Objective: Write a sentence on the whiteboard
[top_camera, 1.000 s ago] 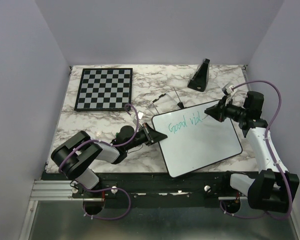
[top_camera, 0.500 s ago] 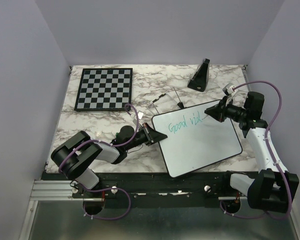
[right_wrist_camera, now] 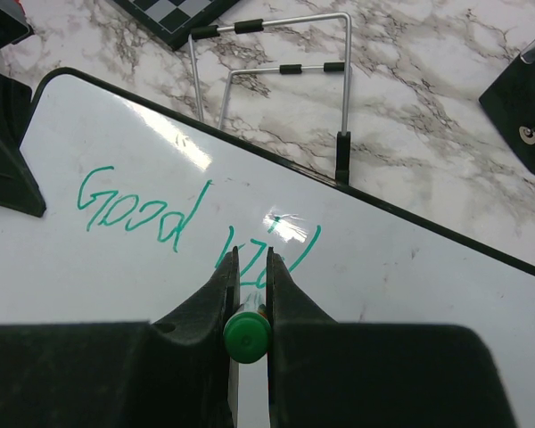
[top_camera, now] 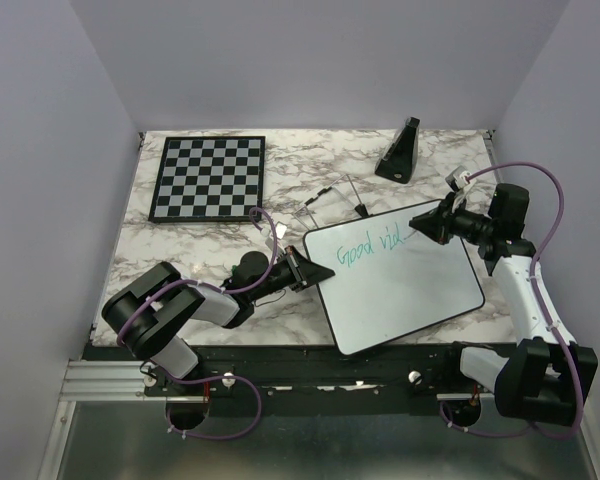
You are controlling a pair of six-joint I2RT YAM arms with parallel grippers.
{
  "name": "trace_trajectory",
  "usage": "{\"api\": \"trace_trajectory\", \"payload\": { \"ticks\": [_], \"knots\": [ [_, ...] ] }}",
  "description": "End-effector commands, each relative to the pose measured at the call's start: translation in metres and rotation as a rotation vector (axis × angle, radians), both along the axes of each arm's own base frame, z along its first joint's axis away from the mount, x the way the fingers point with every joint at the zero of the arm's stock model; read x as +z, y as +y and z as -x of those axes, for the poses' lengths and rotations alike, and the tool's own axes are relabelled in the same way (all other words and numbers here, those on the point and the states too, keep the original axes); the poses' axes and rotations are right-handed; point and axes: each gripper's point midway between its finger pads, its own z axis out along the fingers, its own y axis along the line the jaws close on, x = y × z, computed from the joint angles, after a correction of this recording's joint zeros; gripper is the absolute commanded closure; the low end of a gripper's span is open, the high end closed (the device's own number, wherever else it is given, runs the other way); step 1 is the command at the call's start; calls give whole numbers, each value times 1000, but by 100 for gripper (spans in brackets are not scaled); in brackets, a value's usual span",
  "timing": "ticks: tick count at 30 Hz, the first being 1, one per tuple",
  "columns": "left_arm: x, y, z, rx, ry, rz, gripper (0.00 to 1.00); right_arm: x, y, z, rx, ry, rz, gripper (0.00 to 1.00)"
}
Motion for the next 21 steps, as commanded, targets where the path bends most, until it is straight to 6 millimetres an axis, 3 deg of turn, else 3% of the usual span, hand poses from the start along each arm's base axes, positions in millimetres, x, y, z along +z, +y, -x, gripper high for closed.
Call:
{"api": "trace_trajectory", "payload": {
  "ticks": [1,21],
  "knots": [
    [10,-2,11,-52,-96,5,100,-2,1,1,18,3,-21,99],
    [10,-3,12,-52,-96,6,100,-2,-1,1,16,3,-24,99]
  ]
}}
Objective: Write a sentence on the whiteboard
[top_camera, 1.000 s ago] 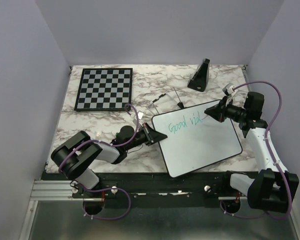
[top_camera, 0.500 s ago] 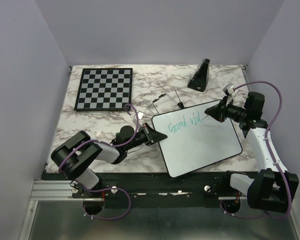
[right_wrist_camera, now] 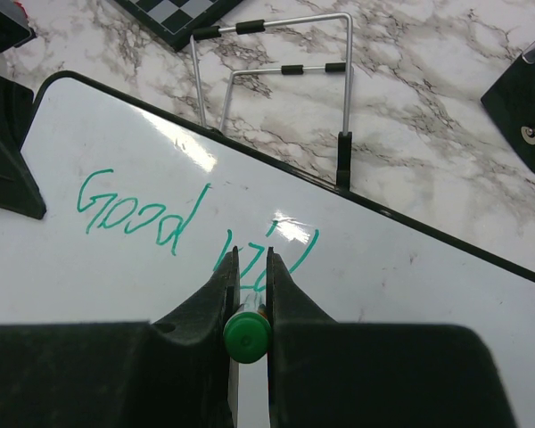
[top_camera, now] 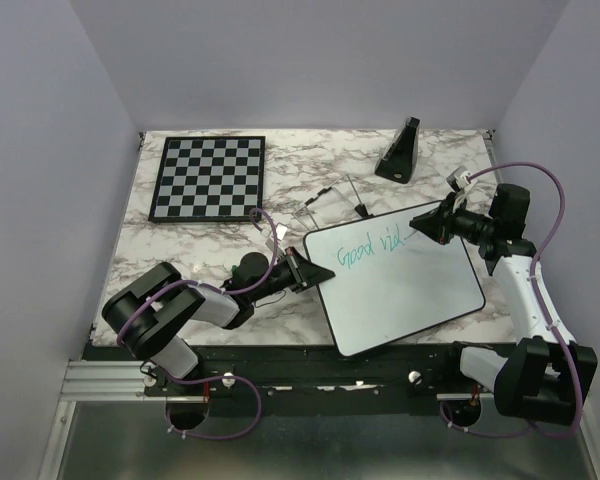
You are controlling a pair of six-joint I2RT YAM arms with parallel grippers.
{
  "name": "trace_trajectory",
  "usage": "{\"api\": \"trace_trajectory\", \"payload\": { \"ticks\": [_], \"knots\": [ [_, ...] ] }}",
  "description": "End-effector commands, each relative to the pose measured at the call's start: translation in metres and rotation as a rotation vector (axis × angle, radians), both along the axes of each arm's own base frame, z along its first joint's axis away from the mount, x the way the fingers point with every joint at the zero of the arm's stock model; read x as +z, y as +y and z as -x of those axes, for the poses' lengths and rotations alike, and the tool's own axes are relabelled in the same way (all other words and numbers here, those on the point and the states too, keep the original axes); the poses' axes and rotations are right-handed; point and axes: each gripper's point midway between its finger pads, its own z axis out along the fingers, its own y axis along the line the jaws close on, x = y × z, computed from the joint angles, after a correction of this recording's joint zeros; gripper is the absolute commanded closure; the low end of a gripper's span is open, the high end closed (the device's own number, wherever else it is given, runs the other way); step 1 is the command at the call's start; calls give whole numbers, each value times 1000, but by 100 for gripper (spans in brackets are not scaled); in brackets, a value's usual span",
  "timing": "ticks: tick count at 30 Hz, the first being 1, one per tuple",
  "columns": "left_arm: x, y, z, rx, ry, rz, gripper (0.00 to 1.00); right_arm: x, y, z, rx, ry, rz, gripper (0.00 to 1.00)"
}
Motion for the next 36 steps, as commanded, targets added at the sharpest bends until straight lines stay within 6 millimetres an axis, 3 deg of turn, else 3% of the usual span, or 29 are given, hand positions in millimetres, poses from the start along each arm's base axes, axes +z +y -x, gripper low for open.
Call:
{"api": "trace_trajectory", "payload": {
  "ticks": [1,36],
  "knots": [
    [10,-3,10,-48,-93,4,100,-3,1,1,14,1,-17,100],
    [11,-3,9,-51,-100,-7,100,1,-5,-14,-3,-8,5,99]
  ]
}}
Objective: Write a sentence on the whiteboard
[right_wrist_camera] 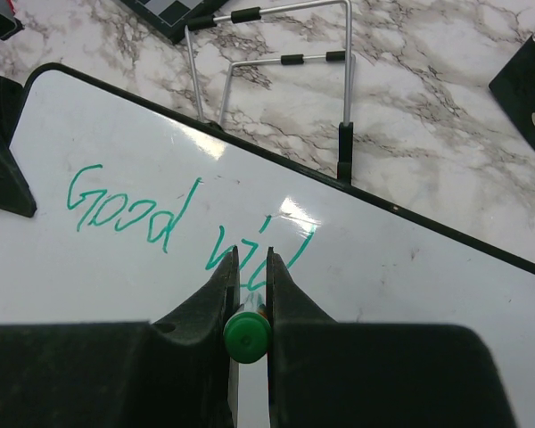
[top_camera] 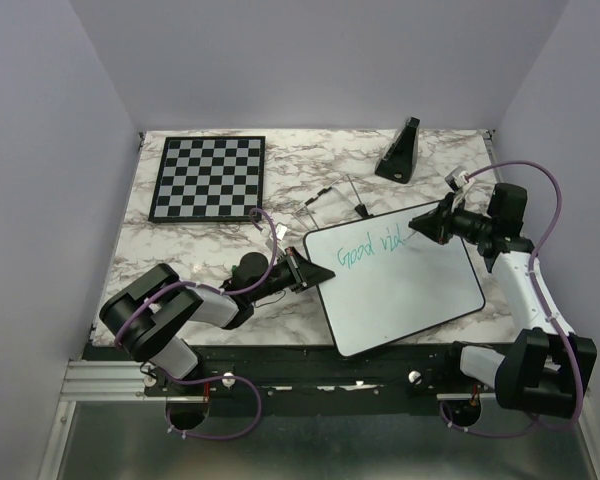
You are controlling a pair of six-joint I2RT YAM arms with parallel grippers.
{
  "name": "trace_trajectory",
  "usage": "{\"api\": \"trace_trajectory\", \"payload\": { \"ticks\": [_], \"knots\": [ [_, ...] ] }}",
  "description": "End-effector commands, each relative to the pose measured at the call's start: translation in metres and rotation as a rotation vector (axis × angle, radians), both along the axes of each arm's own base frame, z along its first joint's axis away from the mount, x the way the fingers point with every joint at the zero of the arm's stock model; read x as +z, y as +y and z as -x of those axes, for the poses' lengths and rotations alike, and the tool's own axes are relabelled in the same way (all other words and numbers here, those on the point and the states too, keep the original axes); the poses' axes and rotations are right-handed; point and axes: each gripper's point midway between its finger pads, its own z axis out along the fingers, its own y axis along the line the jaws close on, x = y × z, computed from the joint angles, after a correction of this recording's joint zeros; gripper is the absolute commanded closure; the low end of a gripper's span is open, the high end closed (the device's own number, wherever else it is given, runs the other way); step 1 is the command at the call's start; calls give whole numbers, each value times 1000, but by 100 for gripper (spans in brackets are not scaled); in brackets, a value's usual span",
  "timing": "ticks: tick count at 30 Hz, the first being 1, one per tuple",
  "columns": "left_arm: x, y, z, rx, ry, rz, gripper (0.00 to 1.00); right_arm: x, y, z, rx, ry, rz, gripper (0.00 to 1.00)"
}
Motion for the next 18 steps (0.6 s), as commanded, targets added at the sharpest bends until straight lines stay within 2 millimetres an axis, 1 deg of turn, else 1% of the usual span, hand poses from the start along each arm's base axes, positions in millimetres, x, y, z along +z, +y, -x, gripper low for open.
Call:
{"api": "trace_trajectory", "payload": {
  "ticks": [1,5,6,9,18],
  "knots": [
    [9,-4,7,-46,-89,-6,100,8,-5,-13,-2,-35,7,99],
    [9,-5,8,-49,-90,-4,100,6,-4,-21,-7,-4,-24,99],
    [10,-5,8,-49,-91,-3,100,3,-5,-24,-16,7,-27,99],
    [9,-5,9,-48,-89,-6,100,3,-9,-32,-46,0,-18,99],
    [9,-7,8,-51,-89,-6,100,-16,-12,-38,-64,65,-18,99]
  ]
}}
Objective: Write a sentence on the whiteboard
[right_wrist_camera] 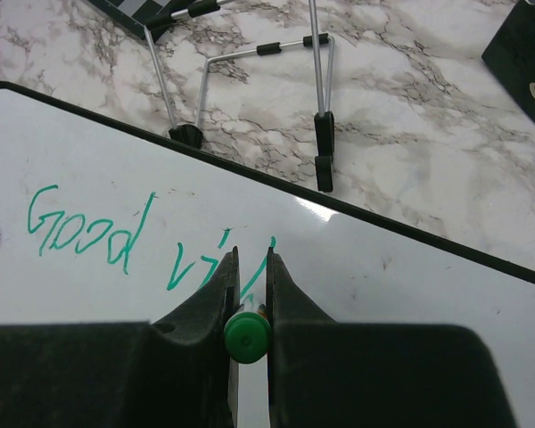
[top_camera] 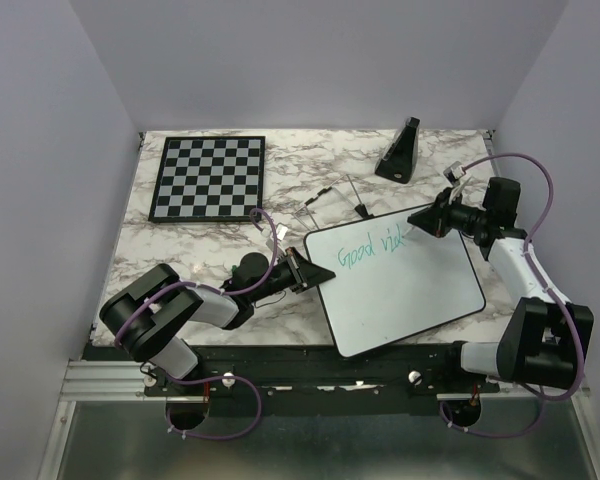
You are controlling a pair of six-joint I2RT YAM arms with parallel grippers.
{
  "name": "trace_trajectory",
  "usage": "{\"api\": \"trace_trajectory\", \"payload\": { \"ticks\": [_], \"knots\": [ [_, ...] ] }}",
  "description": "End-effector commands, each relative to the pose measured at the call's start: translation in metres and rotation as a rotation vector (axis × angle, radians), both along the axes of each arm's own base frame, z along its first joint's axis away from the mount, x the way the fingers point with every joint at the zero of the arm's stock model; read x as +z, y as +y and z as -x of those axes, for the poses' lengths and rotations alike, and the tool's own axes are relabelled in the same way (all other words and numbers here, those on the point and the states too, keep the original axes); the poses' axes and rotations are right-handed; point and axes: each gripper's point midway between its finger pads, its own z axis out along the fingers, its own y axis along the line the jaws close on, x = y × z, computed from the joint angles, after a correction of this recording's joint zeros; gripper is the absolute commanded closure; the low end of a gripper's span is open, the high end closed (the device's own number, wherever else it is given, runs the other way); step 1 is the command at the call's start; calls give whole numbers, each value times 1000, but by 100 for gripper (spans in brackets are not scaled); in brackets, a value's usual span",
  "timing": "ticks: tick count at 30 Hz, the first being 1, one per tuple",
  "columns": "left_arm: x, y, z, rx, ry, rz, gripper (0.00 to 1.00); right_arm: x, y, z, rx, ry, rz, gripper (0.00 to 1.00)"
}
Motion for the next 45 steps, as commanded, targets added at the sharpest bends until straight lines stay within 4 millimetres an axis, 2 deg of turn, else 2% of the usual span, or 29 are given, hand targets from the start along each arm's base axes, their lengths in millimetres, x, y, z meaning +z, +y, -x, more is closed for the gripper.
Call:
{"api": "trace_trajectory", "payload": {
  "ticks": [1,7,13,23,28,35,41,45],
  "knots": [
    [9,-6,7,-47,-89,-5,100,1,-6,-11,-25,2,10,99],
    [9,-6,7,-46,-89,-5,100,-7,-14,-14,-70,24,47,99],
    [8,-6,7,-47,-90,-6,100,0,-24,-22,-136,-8,82,99],
    [7,-7,7,-52,-87,-5,100,11,-15,-27,-102,-37,31,100],
    [8,-8,7,-52,-88,-4,100,6,-4,-19,-43,-6,9,100],
    [7,-8,7,-52,-86,-10,100,-2,2,-3,19,22,14,99],
    [7,-8,7,-54,-88,-12,100,-12,-1,9,17,33,60,99],
    [9,-8,8,-55,-91,-10,100,-12,-13,3,-51,36,97,99]
  ]
}}
